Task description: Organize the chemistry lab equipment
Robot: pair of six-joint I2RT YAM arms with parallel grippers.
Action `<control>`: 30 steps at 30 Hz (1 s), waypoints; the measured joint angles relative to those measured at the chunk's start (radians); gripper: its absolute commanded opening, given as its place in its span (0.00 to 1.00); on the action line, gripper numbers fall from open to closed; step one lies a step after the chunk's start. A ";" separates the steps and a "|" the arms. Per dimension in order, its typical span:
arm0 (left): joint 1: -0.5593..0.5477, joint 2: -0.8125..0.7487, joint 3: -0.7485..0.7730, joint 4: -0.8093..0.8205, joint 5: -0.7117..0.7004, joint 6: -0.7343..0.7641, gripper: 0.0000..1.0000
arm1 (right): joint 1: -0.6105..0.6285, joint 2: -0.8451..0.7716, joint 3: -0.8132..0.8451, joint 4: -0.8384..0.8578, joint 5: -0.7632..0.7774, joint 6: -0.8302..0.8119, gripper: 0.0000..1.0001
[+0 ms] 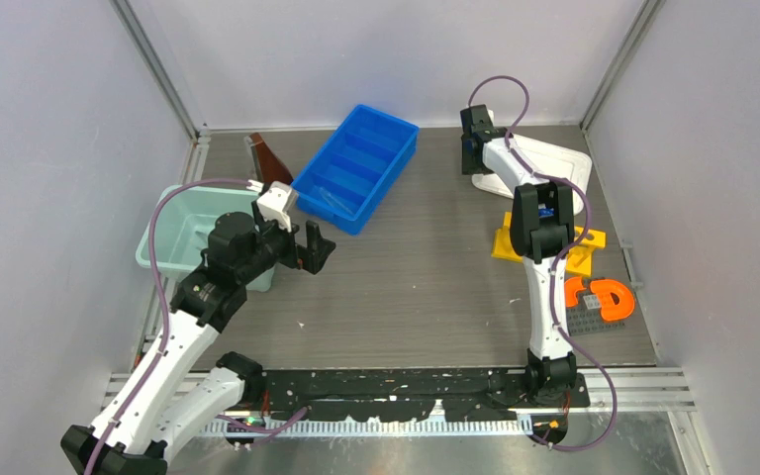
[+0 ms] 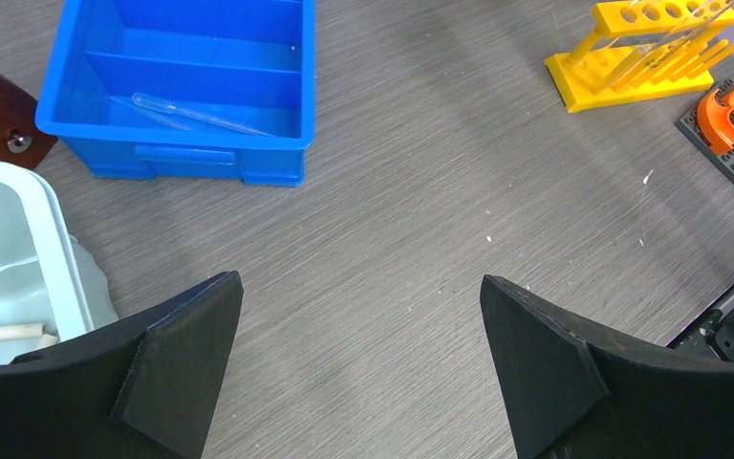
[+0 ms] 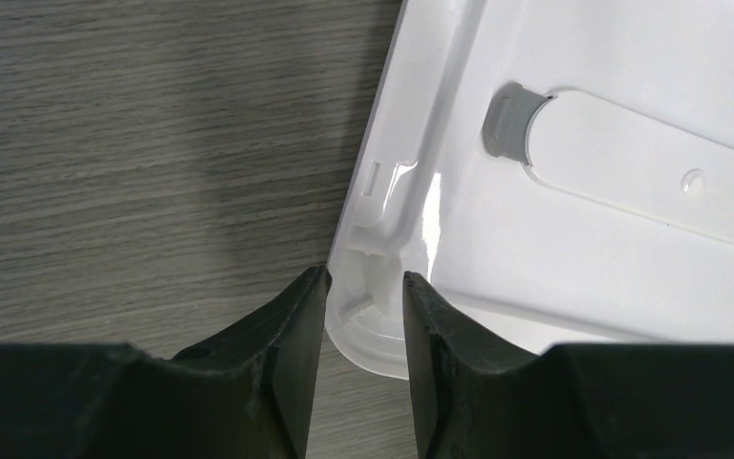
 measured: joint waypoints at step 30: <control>0.000 0.007 0.000 -0.002 -0.009 0.000 1.00 | 0.003 -0.058 -0.010 -0.010 -0.079 0.035 0.47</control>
